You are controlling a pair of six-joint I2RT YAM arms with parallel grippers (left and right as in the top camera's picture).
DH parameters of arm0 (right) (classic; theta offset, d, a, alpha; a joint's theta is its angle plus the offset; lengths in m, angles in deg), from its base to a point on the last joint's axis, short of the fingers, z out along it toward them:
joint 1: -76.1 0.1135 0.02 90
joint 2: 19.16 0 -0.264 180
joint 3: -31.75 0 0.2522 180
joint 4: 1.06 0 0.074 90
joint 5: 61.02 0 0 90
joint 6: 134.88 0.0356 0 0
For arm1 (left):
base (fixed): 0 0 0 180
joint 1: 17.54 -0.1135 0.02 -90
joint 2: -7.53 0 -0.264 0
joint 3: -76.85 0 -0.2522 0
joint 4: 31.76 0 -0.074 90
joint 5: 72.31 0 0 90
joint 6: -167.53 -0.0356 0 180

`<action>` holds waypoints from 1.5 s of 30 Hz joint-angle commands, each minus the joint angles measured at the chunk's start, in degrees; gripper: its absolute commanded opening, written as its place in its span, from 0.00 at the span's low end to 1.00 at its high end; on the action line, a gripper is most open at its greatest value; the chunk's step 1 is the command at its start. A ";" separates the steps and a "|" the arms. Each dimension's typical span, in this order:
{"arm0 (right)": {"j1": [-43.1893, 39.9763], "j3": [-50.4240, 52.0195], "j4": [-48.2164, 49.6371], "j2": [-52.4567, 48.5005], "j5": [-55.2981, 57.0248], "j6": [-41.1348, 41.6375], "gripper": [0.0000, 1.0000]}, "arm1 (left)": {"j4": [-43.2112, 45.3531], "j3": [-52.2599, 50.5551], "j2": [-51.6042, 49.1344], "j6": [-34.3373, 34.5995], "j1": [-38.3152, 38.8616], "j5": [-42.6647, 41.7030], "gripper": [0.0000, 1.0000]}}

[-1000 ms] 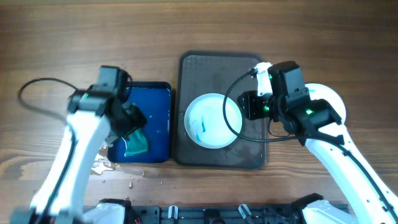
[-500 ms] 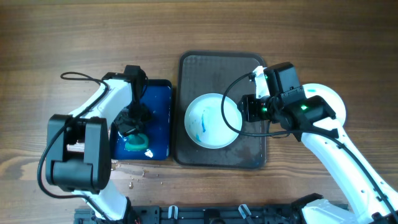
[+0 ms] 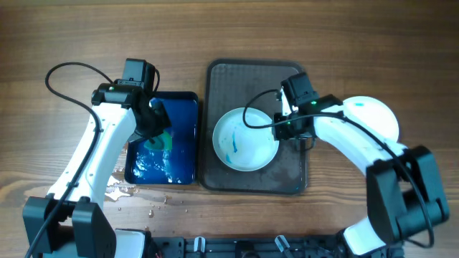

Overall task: Clean dirty plates on tray and stack at the side
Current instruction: 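Grasp the green sponge with the left gripper and lift it, then scrub the right-held plate with the sponge in the left gripper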

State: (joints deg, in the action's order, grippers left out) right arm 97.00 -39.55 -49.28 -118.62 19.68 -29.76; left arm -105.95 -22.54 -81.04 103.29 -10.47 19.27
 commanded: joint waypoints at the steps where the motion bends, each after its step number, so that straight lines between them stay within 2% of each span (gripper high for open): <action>1: 0.09 -0.09 1.36 -2.36 -7.30 -4.83 0.43 | -0.48 1.31 1.20 -1.40 0.33 -0.09 0.04; 2: 0.09 -0.09 1.64 -2.34 -7.06 -4.79 0.42 | -0.63 1.31 1.20 -1.46 0.33 -0.52 0.04; 6: 0.07 4.52 5.97 -2.47 -1.49 -0.94 0.17 | 0.07 1.31 1.20 -1.57 0.33 -5.38 0.04; 7: 0.09 6.21 7.67 -2.47 -1.70 -0.04 0.07 | 0.52 1.31 1.20 -1.60 0.90 -7.39 0.04; 8: 0.09 6.84 8.35 -2.47 -1.99 0.26 0.04 | 1.49 1.31 1.20 -1.55 1.90 -8.90 0.04; 11: 0.09 6.84 8.85 -2.45 -2.40 0.52 0.04 | 7.48 1.31 1.11 0.63 7.78 -15.91 0.04; 15: 0.09 6.84 8.28 -2.45 -2.82 0.81 0.04 | 21.38 1.29 -4.22 11.08 20.06 -22.03 0.04; 18: 0.09 6.84 8.17 -2.45 -2.86 1.60 0.04 | 28.89 1.29 -11.37 16.41 23.67 -25.83 0.04; 20: 0.09 6.84 8.26 -2.45 -3.91 1.57 0.04 | 32.79 1.29 -18.18 22.62 24.28 -30.53 0.04; 21: 0.09 6.84 8.26 -2.45 -4.33 1.60 0.04 | 31.58 1.29 -20.41 25.49 24.26 -29.57 0.04; 22: 0.09 6.84 8.24 -2.45 -4.35 1.60 0.04 | 29.33 1.31 -22.62 28.48 24.15 -24.30 0.04; 25: 0.09 6.84 8.20 -2.45 -4.35 1.60 0.04 | 24.41 1.31 -25.33 28.72 24.06 -10.71 0.04; 28: 0.09 6.84 8.00 -2.45 -4.35 1.60 0.04 | 18.75 1.31 -25.55 28.46 23.71 -2.56 0.04; 34: 0.09 6.84 7.78 -2.45 -4.35 1.57 0.04 | 8.57 1.31 -25.55 17.99 23.45 13.05 0.04; 37: 0.09 6.84 7.58 -2.45 -4.35 1.60 0.04 | 3.91 1.33 -25.55 16.39 23.41 20.06 0.04; 39: 0.09 6.84 7.61 -2.45 -4.33 1.60 0.04 | 0.42 2.67 -25.53 16.44 23.41 19.39 0.04; 42: 0.09 6.84 7.54 -2.45 -4.33 1.60 0.04 | -2.99 6.14 -24.98 16.44 23.41 13.73 0.04; 44: 0.09 6.84 7.48 -2.45 -4.33 1.60 0.04 | -2.10 7.76 -23.78 16.41 23.41 6.73 0.04; 45: 0.09 6.84 7.50 -2.45 -4.33 1.62 0.04 | 0.81 7.80 -23.47 16.41 23.41 0.33 0.04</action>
State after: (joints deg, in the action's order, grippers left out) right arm 98.51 -34.15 -40.60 -119.78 10.05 -28.23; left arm -106.76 -14.69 -103.97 120.18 14.82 23.93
